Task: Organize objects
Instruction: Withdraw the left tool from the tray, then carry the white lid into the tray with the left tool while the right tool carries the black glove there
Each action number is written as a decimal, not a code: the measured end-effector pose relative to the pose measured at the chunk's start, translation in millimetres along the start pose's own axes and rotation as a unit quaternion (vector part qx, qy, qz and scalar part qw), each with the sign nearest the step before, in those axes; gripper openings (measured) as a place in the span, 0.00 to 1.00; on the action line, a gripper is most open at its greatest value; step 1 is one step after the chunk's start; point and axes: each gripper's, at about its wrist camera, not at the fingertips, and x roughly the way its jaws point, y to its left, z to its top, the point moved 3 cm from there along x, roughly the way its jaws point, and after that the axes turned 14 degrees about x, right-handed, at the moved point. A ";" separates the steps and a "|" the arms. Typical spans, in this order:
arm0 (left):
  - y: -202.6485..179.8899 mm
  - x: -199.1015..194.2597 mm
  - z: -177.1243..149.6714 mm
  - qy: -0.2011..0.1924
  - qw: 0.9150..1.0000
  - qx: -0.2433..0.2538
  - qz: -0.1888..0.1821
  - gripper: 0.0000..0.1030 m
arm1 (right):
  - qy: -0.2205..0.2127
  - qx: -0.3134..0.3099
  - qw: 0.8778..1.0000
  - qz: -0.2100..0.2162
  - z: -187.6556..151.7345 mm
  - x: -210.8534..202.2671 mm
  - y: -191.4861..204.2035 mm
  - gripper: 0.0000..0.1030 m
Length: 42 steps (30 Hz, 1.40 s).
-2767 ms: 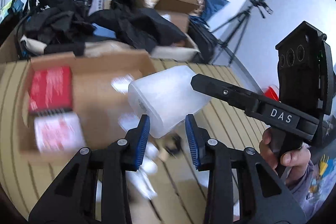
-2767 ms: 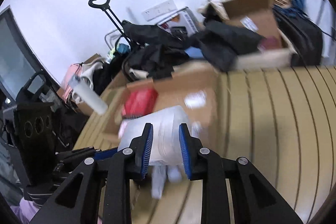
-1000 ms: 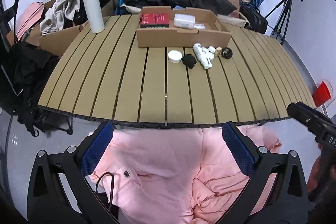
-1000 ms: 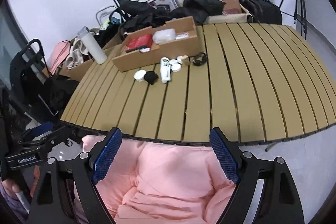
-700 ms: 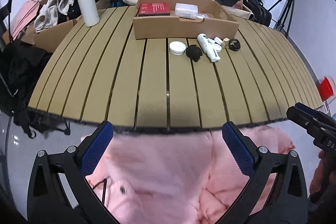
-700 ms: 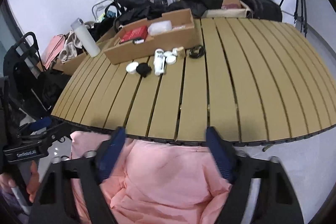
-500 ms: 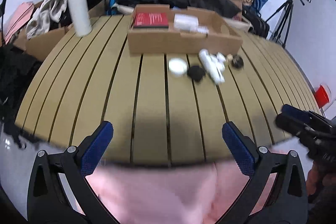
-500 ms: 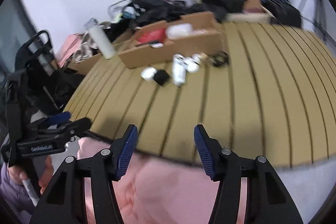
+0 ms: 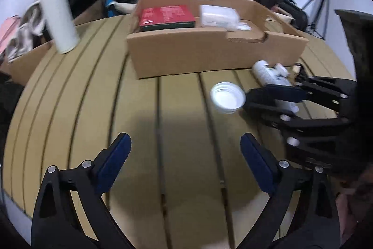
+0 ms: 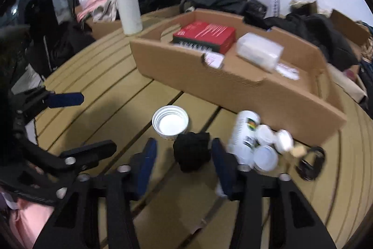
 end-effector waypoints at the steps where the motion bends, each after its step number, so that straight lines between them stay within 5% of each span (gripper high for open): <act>1: -5.2 1.1 4.5 -0.010 1.000 0.011 -0.006 0.88 | -0.005 0.004 1.000 -0.001 -0.4 -0.4 -2.5 0.32; 7: -32.3 23.1 37.1 -0.034 0.998 0.050 -0.027 0.79 | -0.020 0.114 0.993 0.032 3.6 -39.1 -49.2 0.30; 12: -36.2 40.6 39.7 -0.020 0.998 0.050 -0.036 0.35 | -0.039 0.149 0.988 0.021 -5.1 -85.1 -63.3 0.30; 17: -33.5 13.8 31.7 -0.042 0.998 0.025 -0.044 0.34 | -0.049 0.160 0.986 0.012 -18.4 -117.2 -54.6 0.30; 27: -54.2 -158.6 -44.0 -0.101 0.993 -0.026 -0.046 0.34 | -0.060 0.134 0.989 -0.007 -85.6 -211.0 -19.3 0.30; 30: -59.4 -177.9 -48.8 -0.121 0.988 -0.034 -0.090 0.35 | -0.051 0.145 0.988 -0.002 -105.7 -218.3 -15.1 0.30; 36: -67.3 -178.5 -20.9 -0.132 0.982 -0.028 -0.130 0.35 | -0.051 0.159 0.986 -0.004 -105.6 -219.7 -21.1 0.30; 42: -64.7 -164.9 91.2 -0.149 0.977 0.026 -0.153 0.35 | -0.066 0.170 0.983 0.003 -41.7 -225.9 -62.7 0.30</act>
